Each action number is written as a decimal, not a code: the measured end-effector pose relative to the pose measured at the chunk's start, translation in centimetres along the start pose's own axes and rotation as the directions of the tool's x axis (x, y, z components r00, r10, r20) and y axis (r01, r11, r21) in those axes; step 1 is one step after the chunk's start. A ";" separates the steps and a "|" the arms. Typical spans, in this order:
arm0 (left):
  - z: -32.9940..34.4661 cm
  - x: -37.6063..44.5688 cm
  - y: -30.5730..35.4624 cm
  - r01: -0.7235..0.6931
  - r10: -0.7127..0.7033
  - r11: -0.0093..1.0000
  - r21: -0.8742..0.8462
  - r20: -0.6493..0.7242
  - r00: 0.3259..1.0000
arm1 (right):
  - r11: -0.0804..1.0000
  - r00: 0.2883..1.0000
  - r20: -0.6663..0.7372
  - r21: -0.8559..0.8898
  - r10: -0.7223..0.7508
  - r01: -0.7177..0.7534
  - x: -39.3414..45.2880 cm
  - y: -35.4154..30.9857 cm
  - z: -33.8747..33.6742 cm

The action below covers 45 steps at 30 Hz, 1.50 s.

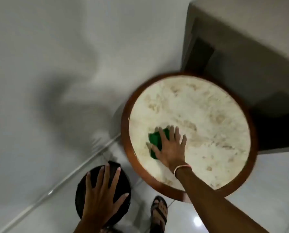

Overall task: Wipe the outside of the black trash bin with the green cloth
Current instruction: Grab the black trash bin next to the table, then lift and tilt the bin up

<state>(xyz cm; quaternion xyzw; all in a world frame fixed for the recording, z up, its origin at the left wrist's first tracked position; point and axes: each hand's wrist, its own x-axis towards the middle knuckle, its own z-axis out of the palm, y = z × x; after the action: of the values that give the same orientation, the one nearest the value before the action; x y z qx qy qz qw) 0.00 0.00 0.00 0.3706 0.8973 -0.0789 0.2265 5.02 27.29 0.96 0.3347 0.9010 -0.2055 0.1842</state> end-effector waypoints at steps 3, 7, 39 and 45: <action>6.0 4.6 -0.4 -0.017 0.011 0.998 0.066 0.104 0.995 | 0.997 0.988 -0.145 0.062 0.061 -0.053 4.3 0.0 4.4; 11.1 10.1 -1.9 -0.072 0.060 0.985 0.154 0.082 0.995 | 0.995 0.877 -0.480 0.082 -0.003 0.049 4.3 0.4 8.4; 30.2 -8.2 -19.6 0.246 -0.531 0.725 -0.644 -0.295 0.794 | 0.656 0.818 -0.005 0.594 -0.576 0.466 -8.5 -18.8 40.6; 32.7 -8.1 -23.3 0.038 -0.405 0.783 -0.621 -0.464 0.788 | 0.836 0.982 -0.034 0.519 -0.188 0.178 3.1 -19.0 47.3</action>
<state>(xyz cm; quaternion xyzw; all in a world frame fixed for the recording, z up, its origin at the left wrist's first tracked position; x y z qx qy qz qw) 0.06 -31.81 -25.81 0.1752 0.9411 0.2868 0.0358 -0.91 -7.55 -35.89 0.2823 0.8381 -0.4608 0.0747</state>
